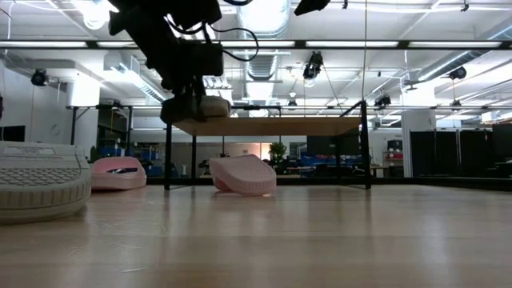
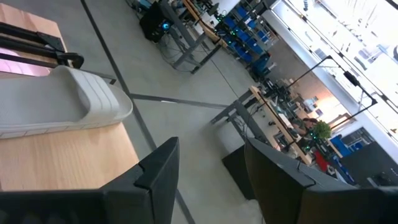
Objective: Pick and place slides into the shelf
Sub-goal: Put the right gray slide on the shelf
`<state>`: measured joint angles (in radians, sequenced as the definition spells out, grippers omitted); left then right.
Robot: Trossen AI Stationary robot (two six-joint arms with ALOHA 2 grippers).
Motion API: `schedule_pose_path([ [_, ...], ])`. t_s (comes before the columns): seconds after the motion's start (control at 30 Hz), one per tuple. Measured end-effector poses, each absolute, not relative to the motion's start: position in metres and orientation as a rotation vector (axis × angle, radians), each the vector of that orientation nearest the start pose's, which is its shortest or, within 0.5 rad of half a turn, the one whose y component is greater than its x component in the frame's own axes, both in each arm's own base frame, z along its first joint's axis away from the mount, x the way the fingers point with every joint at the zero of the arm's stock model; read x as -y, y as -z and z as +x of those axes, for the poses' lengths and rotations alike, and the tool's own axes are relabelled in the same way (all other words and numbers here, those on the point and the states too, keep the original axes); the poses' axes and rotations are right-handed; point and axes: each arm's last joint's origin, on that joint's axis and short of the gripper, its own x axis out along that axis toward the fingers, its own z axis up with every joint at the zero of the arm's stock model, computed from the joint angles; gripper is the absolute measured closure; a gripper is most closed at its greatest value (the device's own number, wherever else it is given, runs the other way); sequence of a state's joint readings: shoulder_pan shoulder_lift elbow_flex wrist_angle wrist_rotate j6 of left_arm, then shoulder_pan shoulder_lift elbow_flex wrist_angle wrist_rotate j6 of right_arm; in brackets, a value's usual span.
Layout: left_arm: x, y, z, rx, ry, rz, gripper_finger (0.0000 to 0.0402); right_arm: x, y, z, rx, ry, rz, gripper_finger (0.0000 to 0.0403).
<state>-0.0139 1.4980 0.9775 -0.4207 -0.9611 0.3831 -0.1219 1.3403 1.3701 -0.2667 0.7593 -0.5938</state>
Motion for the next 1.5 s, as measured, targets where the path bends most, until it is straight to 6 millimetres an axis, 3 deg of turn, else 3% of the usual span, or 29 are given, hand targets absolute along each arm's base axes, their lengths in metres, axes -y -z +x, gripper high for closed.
schedule_pose_path([
  [0.27, -0.014, -0.253, 0.272, -0.971, -0.522, 0.630, 0.0171, 0.055, -0.406, 0.284, -0.496, 0.783, -0.628, 0.0229],
  [0.67, -0.012, -0.287, 0.249, -0.868, -0.509, 0.607, 0.0171, 0.055, -0.404, 0.284, -0.509, 0.779, -0.621, 0.0229],
  [0.8, -0.017, -0.305, 0.248, -0.790, -0.631, 0.607, 0.0171, 0.055, -0.404, 0.284, -0.510, 0.778, -0.621, 0.0229],
  [0.93, -0.034, -0.317, 0.253, -0.770, -0.736, 0.631, 0.0171, 0.055, -0.404, 0.284, -0.510, 0.775, -0.621, 0.0229],
  [1.27, -0.096, -0.299, 0.279, -0.974, -0.812, 0.715, 0.0172, 0.055, -0.402, 0.283, -0.526, 0.770, -0.620, 0.0229],
  [1.5, -0.120, -0.290, 0.291, -1.055, -0.771, 0.734, 0.0172, 0.055, -0.401, 0.283, -0.543, 0.765, -0.625, 0.0229],
])
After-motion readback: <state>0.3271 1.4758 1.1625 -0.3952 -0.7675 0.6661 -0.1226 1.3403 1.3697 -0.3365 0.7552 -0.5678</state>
